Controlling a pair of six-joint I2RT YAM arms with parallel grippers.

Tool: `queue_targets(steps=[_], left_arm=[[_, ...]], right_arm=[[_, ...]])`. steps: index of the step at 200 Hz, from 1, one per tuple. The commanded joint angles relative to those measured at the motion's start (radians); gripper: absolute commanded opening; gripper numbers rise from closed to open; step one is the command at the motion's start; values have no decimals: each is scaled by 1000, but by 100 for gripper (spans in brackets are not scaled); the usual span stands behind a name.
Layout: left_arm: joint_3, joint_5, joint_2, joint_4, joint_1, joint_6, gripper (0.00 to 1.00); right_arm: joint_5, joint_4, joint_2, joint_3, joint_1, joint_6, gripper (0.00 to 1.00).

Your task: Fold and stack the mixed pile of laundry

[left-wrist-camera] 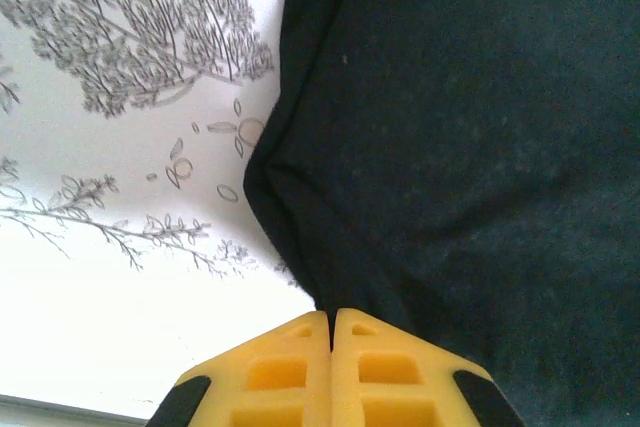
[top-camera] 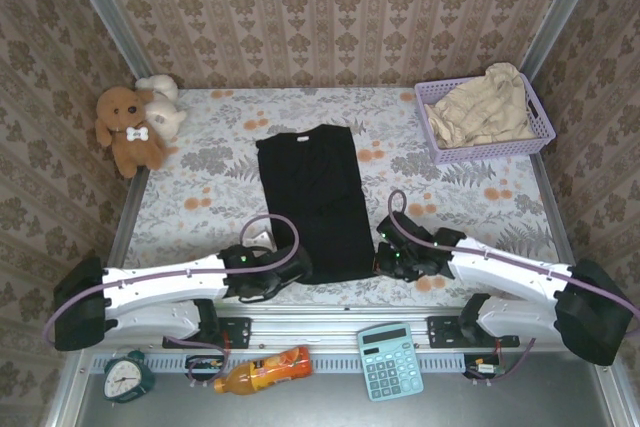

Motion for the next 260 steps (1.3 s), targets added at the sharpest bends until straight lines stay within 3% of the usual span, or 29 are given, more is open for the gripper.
queue_targets(steps=[1,24,53,73,94,99,101,103,107,111,113,115,119,132,146,193,219,228,244,260], left_arm=[[30,-66,-62,-87,69,64,0],[81,-43,-108,-65,221,221,0],[204,103,-40,33,491,482,0],[343,232,113,140,668,643,0],[600,342,392,199,841,788,0],[674,357,467,204,877,823,0],[707,364,502,205,890,834,0],[738,371,534,205,903,848,4],[803,384,597,198,926,869,26],[871,388,656,178,949,886,58],[910,388,679,166,958,892,82],[945,383,715,143,967,898,95],[1014,376,771,101,981,908,99],[1189,371,892,7,1014,936,100],[1243,359,924,25,1023,961,100],[1220,397,903,97,1037,1048,100],[1106,475,862,165,1032,1063,100],[1046,518,839,209,1023,1071,96],[956,545,799,244,986,1092,80],[860,572,762,303,938,1083,50]], right_arm=[[-1,-48,32,122,-55,-81,4],[-28,-48,82,242,-138,-143,3],[-74,-44,224,434,-230,-221,3],[-95,-27,392,615,-301,-267,3],[-107,27,639,879,-381,-286,4],[-109,31,708,961,-397,-291,9],[-109,32,728,1003,-406,-292,18],[-111,32,758,1036,-413,-293,25],[-115,28,820,1119,-428,-297,47],[-123,9,885,1206,-442,-298,82],[-125,-5,919,1259,-448,-298,95],[-130,-25,950,1302,-456,-295,99],[-137,-75,1010,1399,-467,-289,100],[-153,-187,1144,1654,-495,-276,100],[-141,-176,1161,1718,-499,-291,100],[-156,-110,1075,1597,-510,-349,100],[-173,-102,1030,1462,-506,-391,100],[-191,-66,1000,1374,-501,-405,100],[-227,9,942,1225,-485,-425,85],[-249,32,907,1130,-459,-446,54]])
